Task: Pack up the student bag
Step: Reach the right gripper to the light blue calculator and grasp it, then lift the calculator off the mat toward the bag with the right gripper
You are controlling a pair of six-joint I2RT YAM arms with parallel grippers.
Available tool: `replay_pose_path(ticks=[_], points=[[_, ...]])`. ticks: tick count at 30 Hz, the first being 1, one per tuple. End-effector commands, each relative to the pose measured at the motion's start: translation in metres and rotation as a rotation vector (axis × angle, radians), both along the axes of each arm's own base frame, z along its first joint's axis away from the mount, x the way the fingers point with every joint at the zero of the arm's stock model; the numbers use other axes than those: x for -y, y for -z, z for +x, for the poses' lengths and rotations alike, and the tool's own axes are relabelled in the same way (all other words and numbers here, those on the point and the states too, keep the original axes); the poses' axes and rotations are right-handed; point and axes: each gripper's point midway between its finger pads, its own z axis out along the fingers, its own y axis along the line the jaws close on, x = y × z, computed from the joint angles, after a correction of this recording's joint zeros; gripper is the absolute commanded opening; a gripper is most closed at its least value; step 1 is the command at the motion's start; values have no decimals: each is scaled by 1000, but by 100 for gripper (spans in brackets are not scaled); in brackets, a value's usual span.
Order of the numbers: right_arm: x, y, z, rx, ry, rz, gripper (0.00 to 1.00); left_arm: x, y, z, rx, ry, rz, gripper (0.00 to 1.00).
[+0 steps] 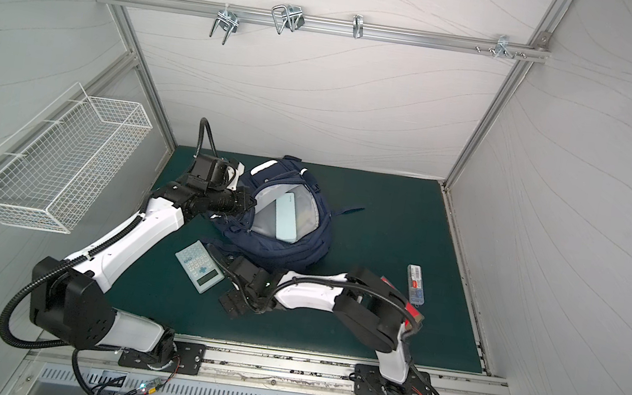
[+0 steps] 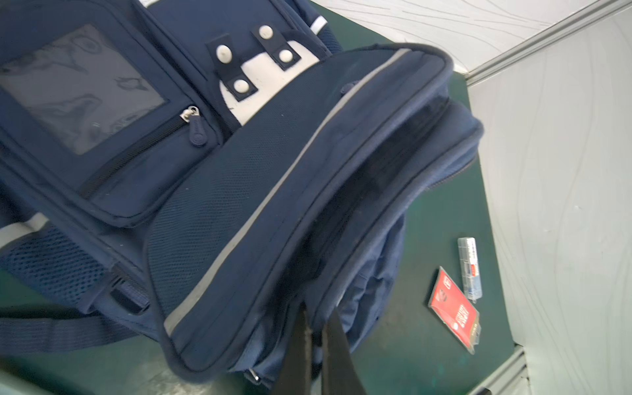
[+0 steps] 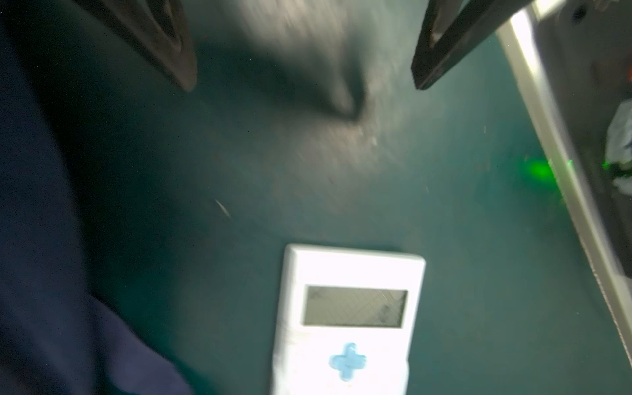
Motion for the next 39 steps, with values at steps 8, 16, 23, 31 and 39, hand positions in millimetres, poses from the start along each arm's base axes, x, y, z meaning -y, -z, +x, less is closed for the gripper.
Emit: replay_pose_path(ticks=[8, 16, 23, 31, 39], points=[[-63, 3, 10, 59, -82, 36, 99, -20, -20, 16, 59, -32, -22, 0], [-75, 29, 34, 145, -34, -42, 99, -19, -24, 14, 74, -21, -26, 0], [-83, 42, 36, 143, -50, -73, 99, -19, -21, 10, 68, -11, -17, 0], [-70, 53, 48, 219, -19, -185, 88, -20, -17, 9, 64, -14, -16, 0], [-42, 64, 44, 223, 17, -250, 69, -18, -15, 8, 53, -11, -29, 0]])
